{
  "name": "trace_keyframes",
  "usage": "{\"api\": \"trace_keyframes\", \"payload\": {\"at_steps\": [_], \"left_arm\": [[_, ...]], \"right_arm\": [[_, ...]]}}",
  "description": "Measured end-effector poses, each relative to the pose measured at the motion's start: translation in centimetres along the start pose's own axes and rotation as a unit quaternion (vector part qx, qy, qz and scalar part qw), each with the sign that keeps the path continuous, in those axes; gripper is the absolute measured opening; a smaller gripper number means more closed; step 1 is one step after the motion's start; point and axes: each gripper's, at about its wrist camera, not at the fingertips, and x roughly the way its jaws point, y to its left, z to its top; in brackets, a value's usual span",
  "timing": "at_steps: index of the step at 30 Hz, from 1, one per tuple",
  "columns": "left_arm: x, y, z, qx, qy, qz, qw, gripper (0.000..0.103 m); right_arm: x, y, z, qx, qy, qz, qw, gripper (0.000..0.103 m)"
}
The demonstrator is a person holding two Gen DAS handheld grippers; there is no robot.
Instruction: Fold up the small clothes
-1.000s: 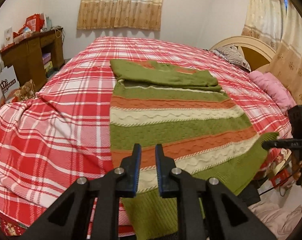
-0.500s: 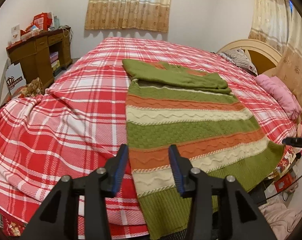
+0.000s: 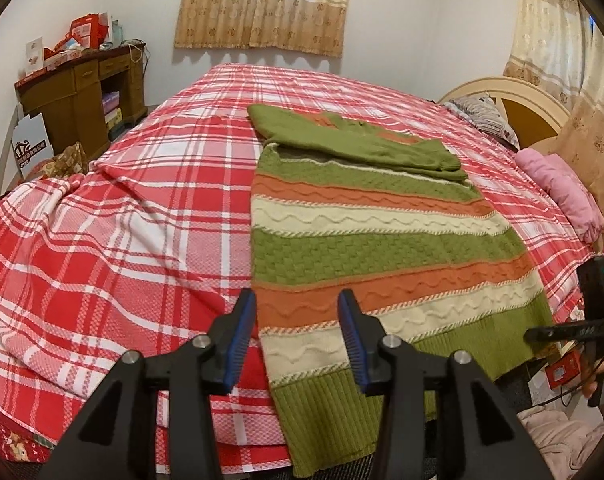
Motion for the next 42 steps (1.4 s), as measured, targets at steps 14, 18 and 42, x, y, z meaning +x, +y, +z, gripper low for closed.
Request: {"api": "trace_keyframes", "payload": {"at_steps": [14,18,42], "left_arm": [[-0.1,0.9,1.7,-0.002,-0.017,0.01,0.9998,0.045],[-0.2,1.5,2.5,-0.005,-0.028,0.013,0.9995,0.045],[-0.1,-2.9,-0.6,0.216,0.003,-0.121,0.969,0.089]], "right_arm": [[-4.6,3.5,8.0,-0.003,-0.1,0.108,0.989,0.012],[-3.8,2.4,12.2,0.018,-0.133,0.091,0.987,0.011],[2.1,-2.7,16.1,0.104,-0.144,0.022,0.984,0.011]]}}
